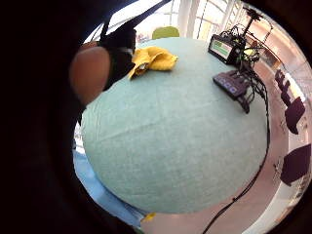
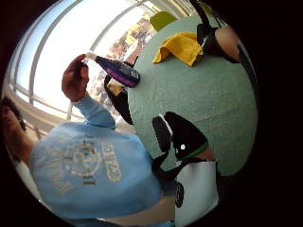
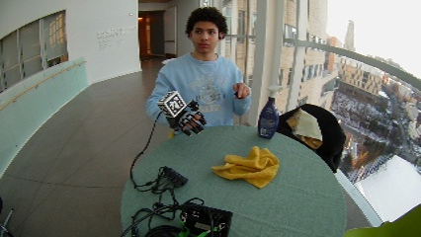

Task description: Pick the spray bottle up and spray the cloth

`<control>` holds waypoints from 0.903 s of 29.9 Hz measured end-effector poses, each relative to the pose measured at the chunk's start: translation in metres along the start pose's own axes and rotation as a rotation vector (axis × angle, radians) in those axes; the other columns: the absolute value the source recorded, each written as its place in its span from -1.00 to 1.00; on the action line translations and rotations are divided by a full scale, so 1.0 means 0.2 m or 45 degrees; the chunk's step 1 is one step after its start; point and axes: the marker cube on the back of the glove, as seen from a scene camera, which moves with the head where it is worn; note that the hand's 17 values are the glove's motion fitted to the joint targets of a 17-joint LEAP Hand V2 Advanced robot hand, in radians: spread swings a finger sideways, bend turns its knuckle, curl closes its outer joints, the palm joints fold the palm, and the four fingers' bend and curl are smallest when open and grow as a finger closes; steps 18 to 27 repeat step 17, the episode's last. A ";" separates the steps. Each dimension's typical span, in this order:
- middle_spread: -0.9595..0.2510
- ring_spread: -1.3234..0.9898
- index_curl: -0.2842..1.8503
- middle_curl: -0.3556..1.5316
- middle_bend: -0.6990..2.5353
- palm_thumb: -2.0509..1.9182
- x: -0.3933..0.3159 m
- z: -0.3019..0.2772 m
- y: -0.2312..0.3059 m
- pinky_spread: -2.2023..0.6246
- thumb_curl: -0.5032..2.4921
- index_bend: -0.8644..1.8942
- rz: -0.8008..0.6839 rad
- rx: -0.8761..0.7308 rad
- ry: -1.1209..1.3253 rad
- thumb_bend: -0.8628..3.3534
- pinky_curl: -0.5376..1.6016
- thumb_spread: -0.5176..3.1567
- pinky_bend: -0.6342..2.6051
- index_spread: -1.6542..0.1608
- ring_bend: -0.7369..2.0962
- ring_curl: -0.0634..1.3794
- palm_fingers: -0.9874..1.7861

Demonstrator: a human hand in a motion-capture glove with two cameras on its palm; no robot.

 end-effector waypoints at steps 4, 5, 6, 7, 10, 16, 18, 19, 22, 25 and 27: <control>0.45 0.12 -0.39 -0.16 -0.41 0.37 -0.01 0.00 0.01 0.72 -0.44 -0.25 0.018 0.002 0.002 -0.60 -0.27 -0.14 -0.51 0.48 -0.31 -0.42 0.31; 0.45 0.12 -0.39 -0.16 -0.41 0.37 -0.01 0.00 0.02 0.72 -0.44 -0.25 0.022 0.004 0.002 -0.60 -0.27 -0.14 -0.51 0.48 -0.31 -0.42 0.31; 0.45 0.12 -0.39 -0.16 -0.41 0.37 -0.01 0.00 0.03 0.72 -0.44 -0.25 0.025 0.004 0.001 -0.60 -0.27 -0.14 -0.51 0.48 -0.31 -0.42 0.31; 0.45 0.12 -0.39 -0.16 -0.41 0.37 -0.01 0.00 0.03 0.72 -0.44 -0.25 0.026 0.004 -0.001 -0.60 -0.27 -0.14 -0.51 0.48 -0.31 -0.42 0.31; 0.45 0.12 -0.39 -0.16 -0.41 0.37 0.00 0.00 0.02 0.72 -0.44 -0.25 0.018 -0.001 -0.007 -0.60 -0.27 -0.14 -0.51 0.48 -0.31 -0.42 0.31; 0.45 0.12 -0.39 -0.16 -0.41 0.37 0.01 0.00 0.01 0.72 -0.44 -0.25 0.020 -0.014 -0.012 -0.60 -0.27 -0.14 -0.52 0.49 -0.31 -0.42 0.32; 0.45 0.12 -0.39 -0.16 -0.41 0.37 0.01 0.00 0.00 0.72 -0.44 -0.25 0.022 -0.014 -0.014 -0.60 -0.27 -0.14 -0.52 0.49 -0.31 -0.42 0.32; 0.45 0.12 -0.39 -0.16 -0.41 0.37 0.01 0.00 0.00 0.72 -0.44 -0.25 0.022 -0.014 -0.014 -0.60 -0.27 -0.14 -0.52 0.49 -0.31 -0.42 0.32; 0.45 0.12 -0.39 -0.16 -0.41 0.37 0.01 0.00 0.00 0.72 -0.44 -0.25 0.022 -0.014 -0.014 -0.60 -0.27 -0.14 -0.52 0.49 -0.31 -0.42 0.32; 0.45 0.12 -0.39 -0.16 -0.41 0.37 0.01 0.00 0.00 0.72 -0.44 -0.25 0.022 -0.014 -0.014 -0.60 -0.27 -0.14 -0.52 0.49 -0.31 -0.42 0.32; 0.45 0.12 -0.39 -0.16 -0.41 0.37 0.01 0.00 0.00 0.72 -0.44 -0.25 0.022 -0.014 -0.014 -0.60 -0.27 -0.14 -0.52 0.49 -0.31 -0.42 0.32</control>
